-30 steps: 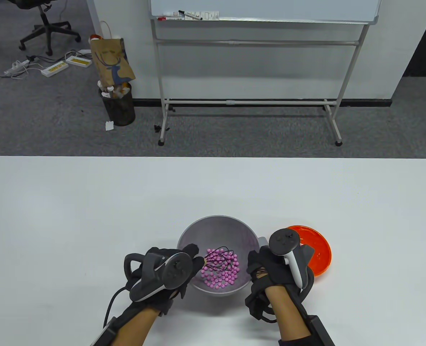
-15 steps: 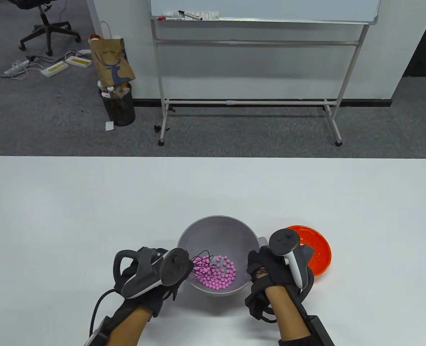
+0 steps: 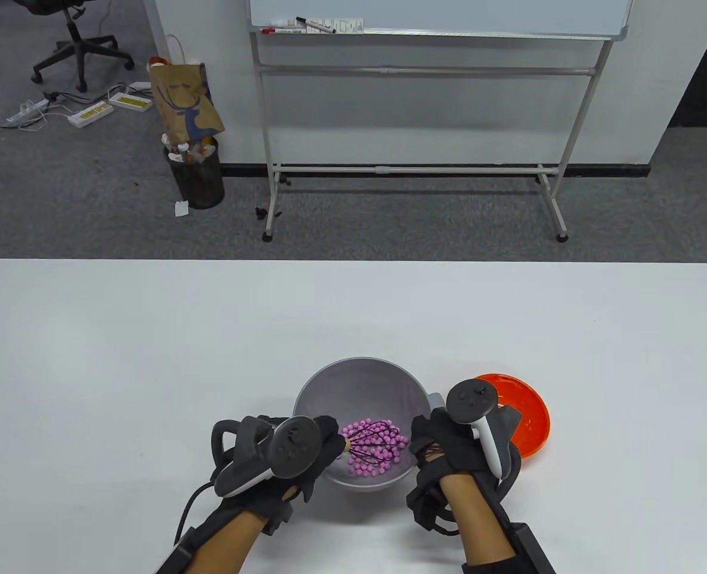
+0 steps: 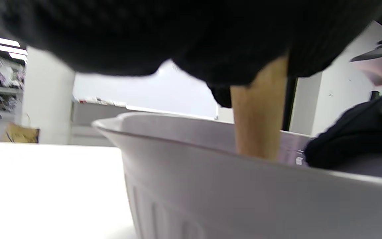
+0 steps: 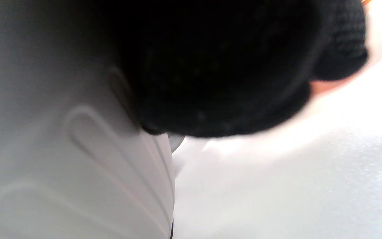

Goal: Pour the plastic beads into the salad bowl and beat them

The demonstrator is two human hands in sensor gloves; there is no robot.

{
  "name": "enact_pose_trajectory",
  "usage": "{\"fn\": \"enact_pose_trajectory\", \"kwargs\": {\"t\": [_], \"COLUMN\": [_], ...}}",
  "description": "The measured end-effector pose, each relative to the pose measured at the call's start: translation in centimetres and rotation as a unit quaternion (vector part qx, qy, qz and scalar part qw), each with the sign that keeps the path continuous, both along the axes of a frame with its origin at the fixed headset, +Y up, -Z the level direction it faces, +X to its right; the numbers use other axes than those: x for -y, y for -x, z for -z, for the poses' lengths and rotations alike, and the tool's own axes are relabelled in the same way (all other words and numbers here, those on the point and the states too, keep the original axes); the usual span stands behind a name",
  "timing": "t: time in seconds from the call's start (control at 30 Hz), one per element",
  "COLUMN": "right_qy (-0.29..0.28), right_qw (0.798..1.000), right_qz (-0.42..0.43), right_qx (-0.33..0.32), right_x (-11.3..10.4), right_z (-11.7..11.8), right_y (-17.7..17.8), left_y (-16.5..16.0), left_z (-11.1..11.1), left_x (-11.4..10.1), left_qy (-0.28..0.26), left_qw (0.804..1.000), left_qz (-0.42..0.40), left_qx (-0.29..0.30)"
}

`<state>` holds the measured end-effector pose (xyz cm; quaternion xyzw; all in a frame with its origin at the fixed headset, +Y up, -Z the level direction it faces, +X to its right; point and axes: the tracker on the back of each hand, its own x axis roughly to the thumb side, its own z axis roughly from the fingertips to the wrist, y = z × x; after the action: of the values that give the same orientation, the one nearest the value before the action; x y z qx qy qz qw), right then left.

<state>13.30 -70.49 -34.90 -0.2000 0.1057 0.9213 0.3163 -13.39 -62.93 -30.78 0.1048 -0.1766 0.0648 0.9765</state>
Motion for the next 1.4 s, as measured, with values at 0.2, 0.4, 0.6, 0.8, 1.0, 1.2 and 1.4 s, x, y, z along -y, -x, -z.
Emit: {"fn": "enact_pose_trajectory", "kwargs": {"t": [0.2, 0.4, 0.6, 0.8, 1.0, 1.2, 1.4], "right_qy": [0.000, 0.001, 0.001, 0.001, 0.001, 0.000, 0.000], "right_qw": [1.000, 1.000, 1.000, 1.000, 1.000, 1.000, 1.000], "right_qz": [0.001, 0.001, 0.001, 0.002, 0.002, 0.001, 0.003], "right_qx": [0.000, -0.001, 0.000, 0.000, 0.000, 0.000, 0.000], "right_x": [0.0, 0.0, 0.0, 0.0, 0.0, 0.0, 0.0], "right_z": [0.0, 0.0, 0.0, 0.0, 0.0, 0.0, 0.0], "right_y": [0.0, 0.0, 0.0, 0.0, 0.0, 0.0, 0.0], "left_y": [0.6, 1.2, 0.6, 0.2, -0.6, -0.5, 0.5], "left_z": [0.4, 0.2, -0.6, -0.7, -0.4, -0.2, 0.2], "left_x": [0.1, -1.1, -2.3, -2.1, -0.5, 0.1, -0.6], "left_qy": [-0.022, -0.012, 0.039, 0.100, 0.039, -0.037, -0.018], "left_qw": [0.999, 0.998, 0.996, 0.993, 0.999, 0.998, 0.998], "left_qz": [0.022, 0.057, 0.083, 0.018, 0.010, 0.046, 0.057], "left_qx": [-0.025, -0.031, -0.009, 0.053, 0.035, -0.003, -0.018]}}
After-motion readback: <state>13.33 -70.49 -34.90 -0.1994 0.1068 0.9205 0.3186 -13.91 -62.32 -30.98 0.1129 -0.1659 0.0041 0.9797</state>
